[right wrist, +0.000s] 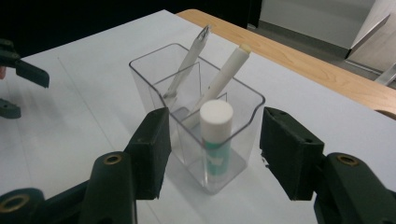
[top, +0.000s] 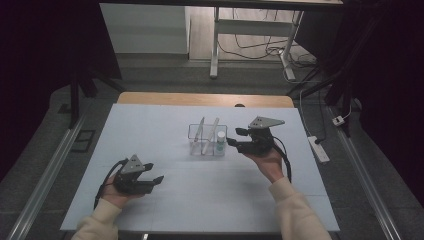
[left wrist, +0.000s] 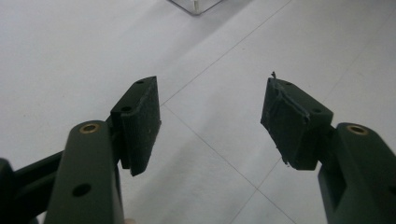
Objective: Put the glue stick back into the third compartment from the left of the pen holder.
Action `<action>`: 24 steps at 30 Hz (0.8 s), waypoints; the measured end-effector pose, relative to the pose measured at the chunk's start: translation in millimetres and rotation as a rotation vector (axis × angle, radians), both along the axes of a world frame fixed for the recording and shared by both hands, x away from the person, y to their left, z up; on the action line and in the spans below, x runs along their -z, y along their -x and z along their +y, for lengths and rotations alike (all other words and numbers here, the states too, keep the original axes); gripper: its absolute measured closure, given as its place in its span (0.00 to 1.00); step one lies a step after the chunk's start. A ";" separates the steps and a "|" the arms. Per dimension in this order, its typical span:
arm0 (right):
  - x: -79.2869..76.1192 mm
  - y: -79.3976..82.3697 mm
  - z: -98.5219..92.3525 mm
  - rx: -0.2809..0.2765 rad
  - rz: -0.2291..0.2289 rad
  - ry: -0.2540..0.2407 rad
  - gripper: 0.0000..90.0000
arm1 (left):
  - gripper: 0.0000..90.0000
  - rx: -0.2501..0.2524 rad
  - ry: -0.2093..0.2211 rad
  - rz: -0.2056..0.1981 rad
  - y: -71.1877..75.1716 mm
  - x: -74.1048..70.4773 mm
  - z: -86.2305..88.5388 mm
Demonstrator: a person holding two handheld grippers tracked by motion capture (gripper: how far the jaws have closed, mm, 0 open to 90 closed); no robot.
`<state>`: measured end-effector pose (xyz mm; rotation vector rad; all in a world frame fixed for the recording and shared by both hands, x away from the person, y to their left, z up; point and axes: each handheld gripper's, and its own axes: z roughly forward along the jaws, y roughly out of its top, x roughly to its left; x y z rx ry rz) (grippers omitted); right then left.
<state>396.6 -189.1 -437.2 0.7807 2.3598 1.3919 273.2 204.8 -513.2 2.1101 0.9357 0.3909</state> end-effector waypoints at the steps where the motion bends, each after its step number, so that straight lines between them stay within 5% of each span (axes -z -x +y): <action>1: 0.9 1.8 -1.9 0.000 0.001 -0.003 0.47 | 0.41 0.000 0.001 0.001 -0.1 0.1 0.0; 11: 13.3 22.9 -27.3 0.005 0.015 0.002 0.47 | 0.41 -0.003 0.001 0.006 -0.8 0.8 0.6; 24: 34.9 48.1 -64.7 0.033 0.041 0.092 0.47 | 0.40 -0.003 0.001 0.010 -1.4 0.8 0.1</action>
